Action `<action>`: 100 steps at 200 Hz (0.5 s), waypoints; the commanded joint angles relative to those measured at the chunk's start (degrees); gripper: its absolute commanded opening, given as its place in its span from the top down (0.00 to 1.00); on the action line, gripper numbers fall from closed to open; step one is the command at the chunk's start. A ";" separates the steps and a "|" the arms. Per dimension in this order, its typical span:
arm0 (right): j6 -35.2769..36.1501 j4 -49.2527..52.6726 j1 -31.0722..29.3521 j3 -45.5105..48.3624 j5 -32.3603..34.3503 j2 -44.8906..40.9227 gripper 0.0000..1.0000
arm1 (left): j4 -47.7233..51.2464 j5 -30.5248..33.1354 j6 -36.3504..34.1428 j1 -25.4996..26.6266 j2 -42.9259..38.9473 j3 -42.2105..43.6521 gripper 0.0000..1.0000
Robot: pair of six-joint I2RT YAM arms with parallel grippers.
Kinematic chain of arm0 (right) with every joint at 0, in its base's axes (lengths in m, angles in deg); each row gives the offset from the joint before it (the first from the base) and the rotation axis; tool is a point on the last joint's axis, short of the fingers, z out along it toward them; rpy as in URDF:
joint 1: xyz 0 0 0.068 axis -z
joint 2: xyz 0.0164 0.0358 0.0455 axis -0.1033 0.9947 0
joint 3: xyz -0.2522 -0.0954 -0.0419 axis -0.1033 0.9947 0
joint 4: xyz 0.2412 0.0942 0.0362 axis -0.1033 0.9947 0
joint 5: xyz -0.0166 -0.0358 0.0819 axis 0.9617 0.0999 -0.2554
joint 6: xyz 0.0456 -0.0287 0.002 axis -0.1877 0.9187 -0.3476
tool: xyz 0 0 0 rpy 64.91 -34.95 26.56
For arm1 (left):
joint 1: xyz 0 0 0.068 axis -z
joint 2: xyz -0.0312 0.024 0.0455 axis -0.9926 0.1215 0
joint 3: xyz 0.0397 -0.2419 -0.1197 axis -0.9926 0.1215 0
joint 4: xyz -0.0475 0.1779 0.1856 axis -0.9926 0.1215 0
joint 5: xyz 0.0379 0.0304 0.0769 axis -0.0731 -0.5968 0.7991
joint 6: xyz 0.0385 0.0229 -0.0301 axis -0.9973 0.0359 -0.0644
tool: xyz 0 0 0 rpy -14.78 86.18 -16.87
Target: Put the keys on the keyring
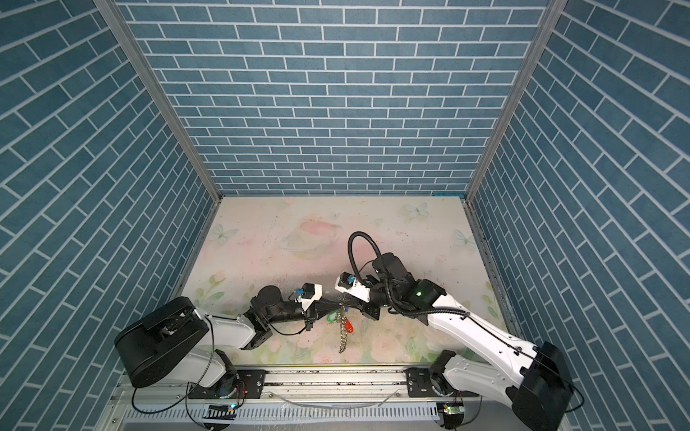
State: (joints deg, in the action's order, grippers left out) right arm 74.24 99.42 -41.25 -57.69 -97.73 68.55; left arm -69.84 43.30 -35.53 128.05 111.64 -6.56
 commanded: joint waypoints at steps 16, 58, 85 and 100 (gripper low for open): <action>-6.67 -14.39 0.77 9.73 -3.63 -4.81 0.78 | -7.33 0.39 1.98 0.12 0.40 -0.24 1.00; -9.04 -23.50 1.21 15.73 -5.04 -5.84 0.79 | -7.37 -0.78 1.90 0.14 -0.55 -0.19 1.00; -8.91 -25.33 1.30 16.84 -7.31 -6.41 0.81 | -7.32 -1.89 1.80 0.14 -0.62 -0.25 1.00; -9.26 -25.63 1.46 17.11 -6.34 -6.51 0.81 | -7.35 -2.78 1.63 0.14 -0.73 -0.17 1.00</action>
State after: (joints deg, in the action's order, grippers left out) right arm 66.74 78.24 -40.18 -41.91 -102.45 63.08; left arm -72.92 42.77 -34.05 128.05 112.34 -6.54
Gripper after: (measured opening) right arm 0.192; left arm 0.049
